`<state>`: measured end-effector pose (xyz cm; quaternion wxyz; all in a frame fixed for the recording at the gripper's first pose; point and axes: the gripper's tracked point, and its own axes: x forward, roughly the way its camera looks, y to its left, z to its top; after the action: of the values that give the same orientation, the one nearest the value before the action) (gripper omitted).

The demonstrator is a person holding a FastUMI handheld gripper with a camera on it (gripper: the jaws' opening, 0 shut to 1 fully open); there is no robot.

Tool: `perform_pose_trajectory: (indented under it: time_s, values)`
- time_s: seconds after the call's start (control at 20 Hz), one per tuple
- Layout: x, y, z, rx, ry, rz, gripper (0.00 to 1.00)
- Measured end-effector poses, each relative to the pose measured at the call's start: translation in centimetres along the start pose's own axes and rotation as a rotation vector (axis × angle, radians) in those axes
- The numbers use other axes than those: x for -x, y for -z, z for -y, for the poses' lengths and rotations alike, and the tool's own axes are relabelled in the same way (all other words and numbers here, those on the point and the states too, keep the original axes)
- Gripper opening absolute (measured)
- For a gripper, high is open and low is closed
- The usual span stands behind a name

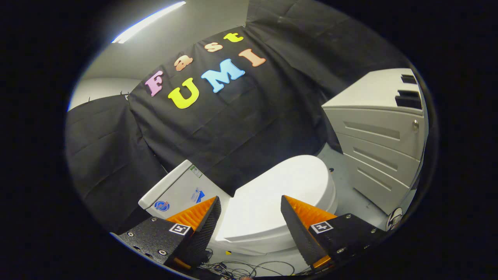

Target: Open the toilet lid.

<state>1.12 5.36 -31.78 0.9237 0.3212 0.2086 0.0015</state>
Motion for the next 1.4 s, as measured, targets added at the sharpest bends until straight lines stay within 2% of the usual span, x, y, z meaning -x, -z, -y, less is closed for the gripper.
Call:
perform_pose_trajectory:
  time_s: [0.25,0.4,0.65,0.75,1.05,1.15,1.3,1.4]
  values:
    - [-1.4,4.2,4.0,-0.192,0.053,-0.100,0.96]
    - [-1.9,6.9,6.4,-0.233,0.113,-0.158,0.96]
    - [-2.4,8.2,11.0,-0.394,0.187,-0.178,0.96]
    - [-3.2,8.9,12.1,-0.423,0.200,-0.188,0.95]
    - [-4.2,9.9,14.6,-0.594,0.198,-0.159,0.94]
    - [-4.5,10.2,14.8,-0.683,0.162,-0.145,0.94]
    - [-5.4,11.5,15.5,-0.709,0.135,-0.131,0.93]
    - [-6.2,11.1,15.5,-0.721,0.111,-0.116,0.88]
